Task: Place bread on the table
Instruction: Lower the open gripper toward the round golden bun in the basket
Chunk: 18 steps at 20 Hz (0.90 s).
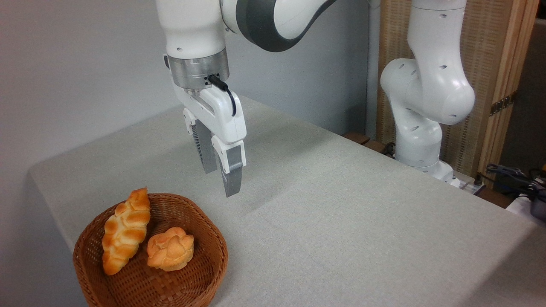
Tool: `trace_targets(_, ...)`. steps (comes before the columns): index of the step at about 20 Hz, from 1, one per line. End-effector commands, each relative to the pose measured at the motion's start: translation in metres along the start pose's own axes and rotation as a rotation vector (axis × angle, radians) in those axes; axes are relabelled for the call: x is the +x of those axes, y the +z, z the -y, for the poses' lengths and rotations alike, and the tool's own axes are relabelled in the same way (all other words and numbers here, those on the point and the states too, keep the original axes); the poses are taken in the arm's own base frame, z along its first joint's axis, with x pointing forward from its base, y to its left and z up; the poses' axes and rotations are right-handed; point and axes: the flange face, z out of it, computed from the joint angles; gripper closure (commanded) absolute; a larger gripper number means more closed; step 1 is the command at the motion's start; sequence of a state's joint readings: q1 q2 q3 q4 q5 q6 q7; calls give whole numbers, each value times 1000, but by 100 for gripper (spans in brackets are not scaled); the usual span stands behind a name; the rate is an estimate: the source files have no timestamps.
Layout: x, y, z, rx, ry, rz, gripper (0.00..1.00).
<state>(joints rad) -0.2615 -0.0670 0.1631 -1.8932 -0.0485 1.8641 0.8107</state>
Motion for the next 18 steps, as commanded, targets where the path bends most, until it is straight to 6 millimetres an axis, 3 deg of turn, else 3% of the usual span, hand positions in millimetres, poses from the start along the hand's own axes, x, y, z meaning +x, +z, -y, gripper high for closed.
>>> trace_targets(1, 3, -5, -4, -12, -21, 0, 0)
trace_targets(18, 5, -1, -3, -14, -4, 5, 0)
